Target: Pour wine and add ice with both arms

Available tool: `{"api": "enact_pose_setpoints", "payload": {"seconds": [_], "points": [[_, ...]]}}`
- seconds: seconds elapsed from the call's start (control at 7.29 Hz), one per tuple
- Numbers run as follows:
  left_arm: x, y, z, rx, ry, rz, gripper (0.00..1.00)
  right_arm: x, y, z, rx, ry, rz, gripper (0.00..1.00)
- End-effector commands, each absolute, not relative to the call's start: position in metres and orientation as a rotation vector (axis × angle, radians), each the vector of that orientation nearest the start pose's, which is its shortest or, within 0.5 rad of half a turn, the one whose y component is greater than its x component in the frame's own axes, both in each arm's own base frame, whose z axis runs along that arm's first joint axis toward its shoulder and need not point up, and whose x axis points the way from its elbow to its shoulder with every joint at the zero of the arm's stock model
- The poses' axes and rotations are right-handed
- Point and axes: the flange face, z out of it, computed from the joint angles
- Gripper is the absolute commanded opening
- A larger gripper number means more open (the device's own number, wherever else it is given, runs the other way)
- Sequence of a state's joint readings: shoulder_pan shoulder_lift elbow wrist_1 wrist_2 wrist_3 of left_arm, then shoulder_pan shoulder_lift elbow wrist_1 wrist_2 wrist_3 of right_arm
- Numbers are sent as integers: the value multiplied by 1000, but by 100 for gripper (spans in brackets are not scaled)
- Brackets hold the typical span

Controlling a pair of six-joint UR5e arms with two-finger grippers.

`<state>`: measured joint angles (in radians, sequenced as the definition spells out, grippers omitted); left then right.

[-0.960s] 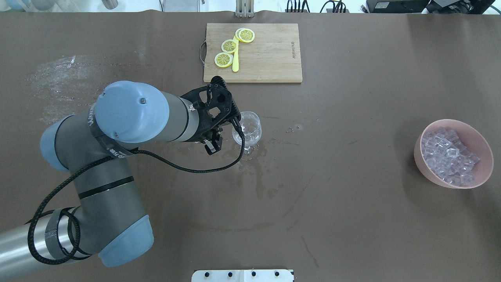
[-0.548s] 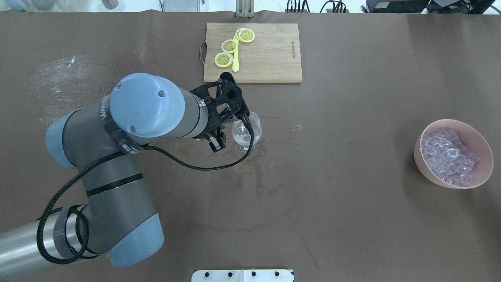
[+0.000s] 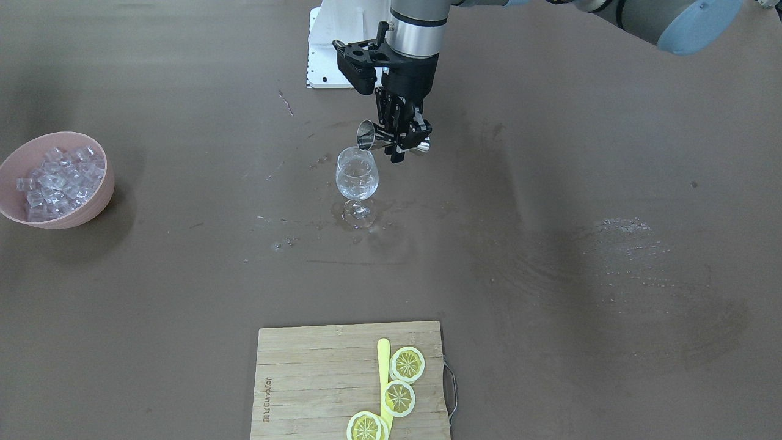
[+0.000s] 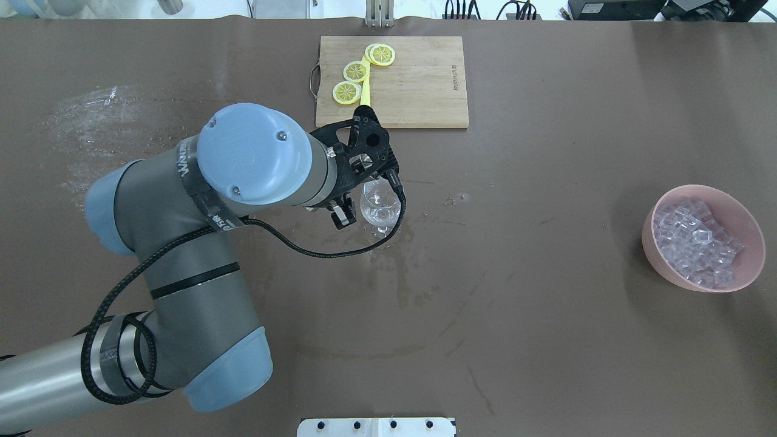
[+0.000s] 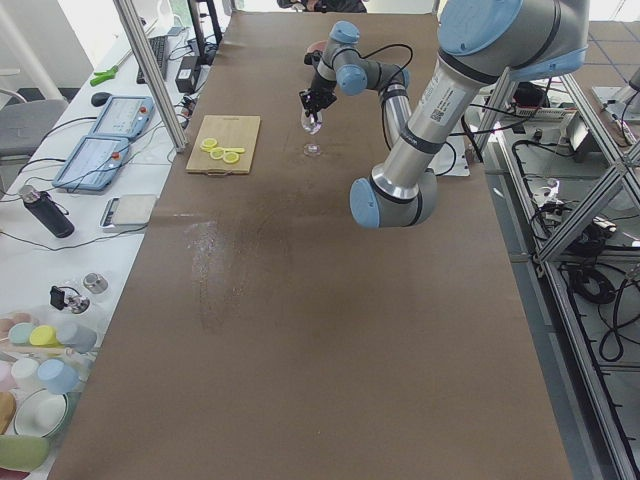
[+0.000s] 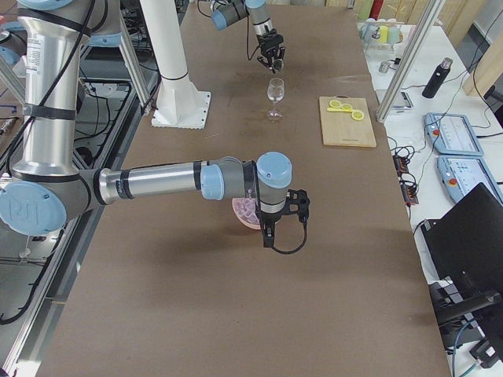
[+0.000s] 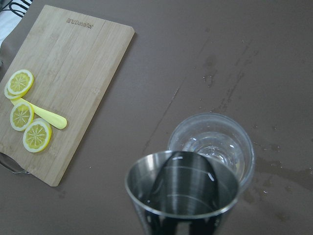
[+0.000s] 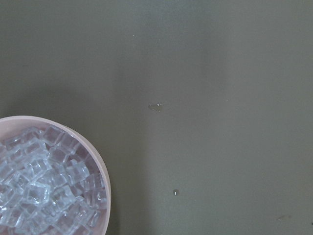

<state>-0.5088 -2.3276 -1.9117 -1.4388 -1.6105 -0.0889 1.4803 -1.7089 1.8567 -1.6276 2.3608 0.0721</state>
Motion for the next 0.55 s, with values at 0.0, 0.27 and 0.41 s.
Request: {"api": "enact_pose_setpoints", "payload": {"seconds": [0.0,0.27,0.41], "points": [[472,-412,98,801,550,916,0,23,-439,587,21,-794,-53,100],[475,-414,100,804,492,903,0,23,-439,588,18,-794,-52,100],[477,-412,101,802,481,906,0,23,-439,590,15,-795,-52,100]]}}
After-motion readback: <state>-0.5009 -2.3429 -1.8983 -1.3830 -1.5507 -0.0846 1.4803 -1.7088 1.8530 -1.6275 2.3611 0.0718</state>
